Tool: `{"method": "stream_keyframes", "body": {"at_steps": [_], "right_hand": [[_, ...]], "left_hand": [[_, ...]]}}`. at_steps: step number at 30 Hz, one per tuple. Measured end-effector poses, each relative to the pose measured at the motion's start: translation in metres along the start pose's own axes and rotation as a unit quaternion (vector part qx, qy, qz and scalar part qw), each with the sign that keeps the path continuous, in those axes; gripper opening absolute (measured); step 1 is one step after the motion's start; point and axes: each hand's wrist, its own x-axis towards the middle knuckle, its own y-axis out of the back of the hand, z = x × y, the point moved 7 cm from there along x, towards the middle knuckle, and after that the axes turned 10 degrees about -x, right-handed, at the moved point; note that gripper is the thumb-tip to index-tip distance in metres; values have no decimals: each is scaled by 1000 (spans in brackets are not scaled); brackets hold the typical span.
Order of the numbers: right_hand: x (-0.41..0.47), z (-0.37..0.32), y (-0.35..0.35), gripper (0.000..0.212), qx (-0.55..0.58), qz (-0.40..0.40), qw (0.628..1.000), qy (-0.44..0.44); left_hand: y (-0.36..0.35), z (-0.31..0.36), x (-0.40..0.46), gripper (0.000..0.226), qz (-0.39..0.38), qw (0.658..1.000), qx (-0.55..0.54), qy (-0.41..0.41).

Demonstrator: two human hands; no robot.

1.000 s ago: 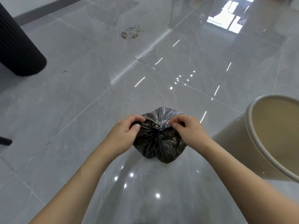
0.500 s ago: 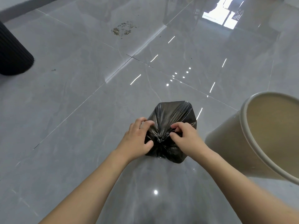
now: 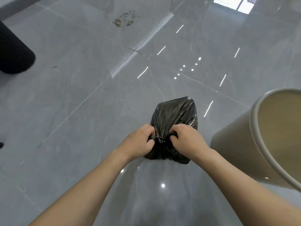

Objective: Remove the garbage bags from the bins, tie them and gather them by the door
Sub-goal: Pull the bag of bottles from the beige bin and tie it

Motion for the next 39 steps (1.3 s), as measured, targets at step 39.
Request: {"method": "stream_keyframes", "body": {"at_steps": [39], "right_hand": [[-591, -696, 580, 25, -81, -84, 837, 535]], "left_hand": [[462, 452, -908, 21, 641, 622, -347, 285]]}}
